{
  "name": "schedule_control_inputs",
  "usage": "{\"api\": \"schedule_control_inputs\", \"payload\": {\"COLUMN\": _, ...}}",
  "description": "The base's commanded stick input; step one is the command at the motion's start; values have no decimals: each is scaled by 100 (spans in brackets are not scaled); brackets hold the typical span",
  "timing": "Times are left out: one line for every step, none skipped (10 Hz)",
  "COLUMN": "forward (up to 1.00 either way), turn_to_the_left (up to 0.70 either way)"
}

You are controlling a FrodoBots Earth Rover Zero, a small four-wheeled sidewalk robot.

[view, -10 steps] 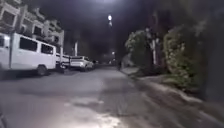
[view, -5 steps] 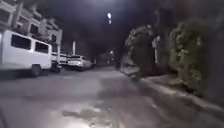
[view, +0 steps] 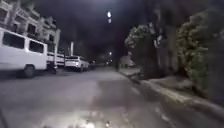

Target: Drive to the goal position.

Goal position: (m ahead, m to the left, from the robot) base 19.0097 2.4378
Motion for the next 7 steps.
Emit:
{"api": "schedule_control_inputs", "payload": {"forward": 70, "turn_to_the_left": 0}}
{"api": "schedule_control_inputs", "payload": {"forward": 70, "turn_to_the_left": 0}}
{"api": "schedule_control_inputs", "payload": {"forward": 70, "turn_to_the_left": 0}}
{"api": "schedule_control_inputs", "payload": {"forward": 70, "turn_to_the_left": 0}}
{"api": "schedule_control_inputs", "payload": {"forward": 70, "turn_to_the_left": 0}}
{"api": "schedule_control_inputs", "payload": {"forward": 70, "turn_to_the_left": 0}}
{"api": "schedule_control_inputs", "payload": {"forward": 70, "turn_to_the_left": 0}}
